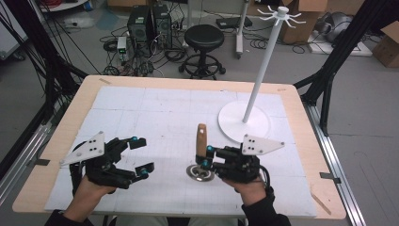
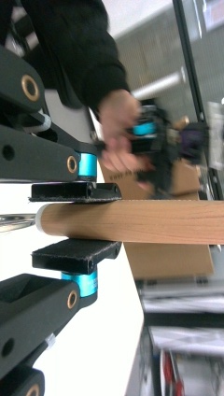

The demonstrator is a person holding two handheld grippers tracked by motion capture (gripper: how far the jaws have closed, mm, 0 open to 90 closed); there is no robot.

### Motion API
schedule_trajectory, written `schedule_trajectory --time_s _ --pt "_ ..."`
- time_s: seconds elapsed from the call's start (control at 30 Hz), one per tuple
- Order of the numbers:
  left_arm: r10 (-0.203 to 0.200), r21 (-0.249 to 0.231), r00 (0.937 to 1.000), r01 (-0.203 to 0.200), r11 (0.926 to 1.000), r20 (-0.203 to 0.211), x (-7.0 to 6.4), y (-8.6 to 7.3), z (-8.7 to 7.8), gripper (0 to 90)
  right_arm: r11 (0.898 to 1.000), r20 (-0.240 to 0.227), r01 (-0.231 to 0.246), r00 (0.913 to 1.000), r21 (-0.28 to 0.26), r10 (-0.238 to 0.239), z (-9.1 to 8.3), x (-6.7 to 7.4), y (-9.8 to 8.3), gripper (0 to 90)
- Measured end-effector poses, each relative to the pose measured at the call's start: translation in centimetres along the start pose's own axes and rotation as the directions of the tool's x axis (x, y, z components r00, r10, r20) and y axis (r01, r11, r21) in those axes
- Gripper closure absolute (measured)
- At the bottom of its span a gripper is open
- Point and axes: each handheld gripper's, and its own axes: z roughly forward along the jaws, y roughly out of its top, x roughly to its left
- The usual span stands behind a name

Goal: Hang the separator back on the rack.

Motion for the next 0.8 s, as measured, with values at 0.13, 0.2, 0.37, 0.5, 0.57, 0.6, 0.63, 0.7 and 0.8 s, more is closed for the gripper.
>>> schedule_trajectory --time_s 0.13,0.2,0.37,0.5,0.57,0.6,0.63,0.7,0.8 --pt "-0.018 -0.016 0.9974 0.017 0.9997 -0.07 1.3 -1.8 -1.5 19.0 1.0 0.05 -0.004 0.9987 -0.011 0.004 -0.9 -1.9 2.0 72.1" --pt "-0.02 -0.014 0.9963 0.019 0.9997 -0.083 1.6 -2.1 -1.8 19.0 1.0 0.071 -0.008 0.9974 -0.017 0.01 -1.3 -3.0 2.9 72.1" --pt "-0.007 0.0 0.9938 0.007 1.0 -0.111 1.9 -2.6 -1.8 19.4 0.999 0.128 -0.021 0.9915 -0.036 0.025 -2.8 -5.8 5.2 72.1" --pt "0.025 0.031 0.9906 -0.021 0.9993 -0.134 1.9 -2.9 -1.7 19.3 0.997 0.163 -0.044 0.9852 -0.058 0.053 -4.1 -7.6 7.5 72.1" --pt "0.031 0.038 0.99 -0.026 0.999 -0.138 2.0 -3.0 -1.7 19.4 0.997 0.177 -0.038 0.9831 -0.063 0.049 -4.7 -8.2 8.4 72.1" --pt "0.029 0.038 0.9897 -0.024 0.999 -0.14 2.0 -3.0 -1.7 19.4 0.997 0.184 -0.03 0.982 -0.068 0.042 -5.0 -8.5 9.0 72.1" --pt "0.027 0.035 0.9897 -0.022 0.9991 -0.14 2.0 -3.0 -1.8 19.4 0.997 0.19 -0.027 0.9809 -0.072 0.04 -5.2 -8.6 9.4 72.1" --pt "0.028 0.035 0.9891 -0.023 0.9991 -0.144 2.0 -3.0 -1.9 19.5 0.996 0.2 -0.029 0.9789 -0.082 0.045 -5.7 -9.2 10.5 72.0" --pt "0.031 0.033 0.9887 -0.026 0.9991 -0.147 2.1 -3.0 -2.1 19.5 0.995 0.225 -0.022 0.9733 -0.102 0.045 -6.6 -10.2 12.1 72.1"
